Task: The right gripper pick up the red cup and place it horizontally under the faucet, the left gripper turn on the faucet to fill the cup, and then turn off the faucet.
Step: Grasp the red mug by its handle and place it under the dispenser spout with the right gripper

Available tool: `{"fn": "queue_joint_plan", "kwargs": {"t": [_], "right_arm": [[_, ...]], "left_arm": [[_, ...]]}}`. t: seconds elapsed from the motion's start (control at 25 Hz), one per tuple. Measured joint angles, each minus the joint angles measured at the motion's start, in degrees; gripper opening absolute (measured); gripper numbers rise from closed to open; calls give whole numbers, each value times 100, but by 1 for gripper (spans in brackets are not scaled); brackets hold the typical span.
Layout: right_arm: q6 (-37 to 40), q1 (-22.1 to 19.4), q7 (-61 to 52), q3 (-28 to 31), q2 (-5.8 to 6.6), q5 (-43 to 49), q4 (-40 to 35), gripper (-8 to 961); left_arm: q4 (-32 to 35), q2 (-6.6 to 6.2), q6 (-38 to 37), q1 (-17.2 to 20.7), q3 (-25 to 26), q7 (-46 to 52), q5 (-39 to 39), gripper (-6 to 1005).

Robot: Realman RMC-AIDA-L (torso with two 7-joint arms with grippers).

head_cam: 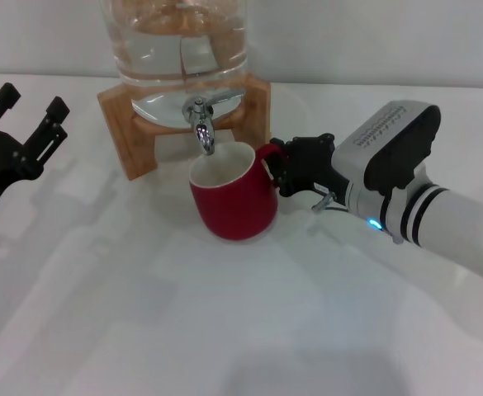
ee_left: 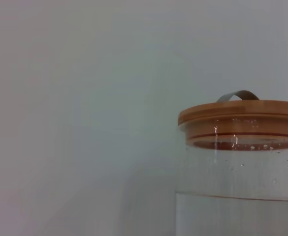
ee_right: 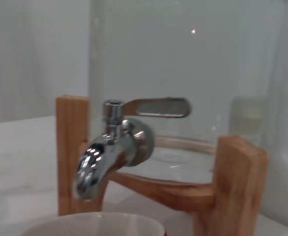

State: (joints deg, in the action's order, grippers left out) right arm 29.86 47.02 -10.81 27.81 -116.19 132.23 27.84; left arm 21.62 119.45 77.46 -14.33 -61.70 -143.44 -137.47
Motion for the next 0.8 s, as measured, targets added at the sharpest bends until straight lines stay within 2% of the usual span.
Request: {"fn": "queue_joint_plan", "kwargs": {"t": [0.8], "right_arm": [[-68,-66,-3,-59,-1,-259,117,112]], "left_arm": [[-34,-1,69,-26,-26,0,0,762]]}}
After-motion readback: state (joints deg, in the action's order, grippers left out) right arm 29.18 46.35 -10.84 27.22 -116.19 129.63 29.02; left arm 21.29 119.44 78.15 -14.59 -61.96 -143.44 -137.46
